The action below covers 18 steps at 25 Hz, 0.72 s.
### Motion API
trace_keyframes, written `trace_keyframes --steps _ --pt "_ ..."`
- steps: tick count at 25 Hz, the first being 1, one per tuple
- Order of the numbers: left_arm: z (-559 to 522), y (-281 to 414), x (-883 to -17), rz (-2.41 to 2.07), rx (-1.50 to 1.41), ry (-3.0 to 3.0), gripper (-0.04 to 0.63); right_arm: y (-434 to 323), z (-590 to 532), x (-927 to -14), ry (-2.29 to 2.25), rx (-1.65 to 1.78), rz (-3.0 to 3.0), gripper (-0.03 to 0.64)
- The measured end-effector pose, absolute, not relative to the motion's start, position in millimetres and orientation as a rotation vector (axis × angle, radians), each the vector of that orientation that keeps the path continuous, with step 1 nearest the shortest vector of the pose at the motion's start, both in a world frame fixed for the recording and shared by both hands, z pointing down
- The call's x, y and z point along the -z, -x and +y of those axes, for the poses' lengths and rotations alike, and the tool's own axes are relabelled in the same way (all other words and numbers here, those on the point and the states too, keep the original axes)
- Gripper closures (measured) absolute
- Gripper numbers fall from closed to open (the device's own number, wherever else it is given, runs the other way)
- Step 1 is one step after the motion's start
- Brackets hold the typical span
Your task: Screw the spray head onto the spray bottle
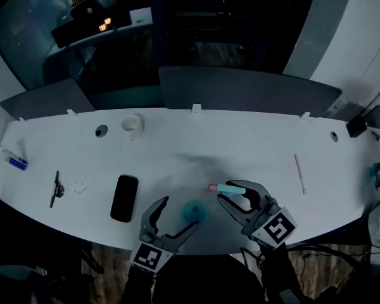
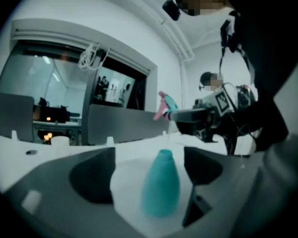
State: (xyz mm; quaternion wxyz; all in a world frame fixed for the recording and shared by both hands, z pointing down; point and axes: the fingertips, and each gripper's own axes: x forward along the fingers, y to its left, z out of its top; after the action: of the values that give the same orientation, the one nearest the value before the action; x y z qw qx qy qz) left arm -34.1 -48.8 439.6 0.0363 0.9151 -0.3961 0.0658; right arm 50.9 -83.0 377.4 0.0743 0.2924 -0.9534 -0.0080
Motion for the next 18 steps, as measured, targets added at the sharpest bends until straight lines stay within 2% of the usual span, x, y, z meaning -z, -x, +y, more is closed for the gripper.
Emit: trace_keyframes --steps 4,16,17,18 --pt "-37.5 16.2 -477.9 -1.059 -0.333 -2.870 0.121 -50.7 -80.9 -382.0 -0.867 0.033 -2.845 0.473" --pt "-50.2 -21.9 -533.3 -0.993 -0.451 -2.826 0.123 -50.9 -66.6 -383.7 -0.892 0.012 -2.825 0.474" --pt "-52.7 -24.0 -533.5 -0.991 -0.476 -2.837 0.133 -51.6 -66.6 -380.2 -0.902 0.014 -2.828 0.473" --pt "-54.9 -26.2 -533.7 -0.986 -0.500 -2.852 0.177 -52.5 -67.2 -376.1 -0.912 0.018 -2.833 0.472"
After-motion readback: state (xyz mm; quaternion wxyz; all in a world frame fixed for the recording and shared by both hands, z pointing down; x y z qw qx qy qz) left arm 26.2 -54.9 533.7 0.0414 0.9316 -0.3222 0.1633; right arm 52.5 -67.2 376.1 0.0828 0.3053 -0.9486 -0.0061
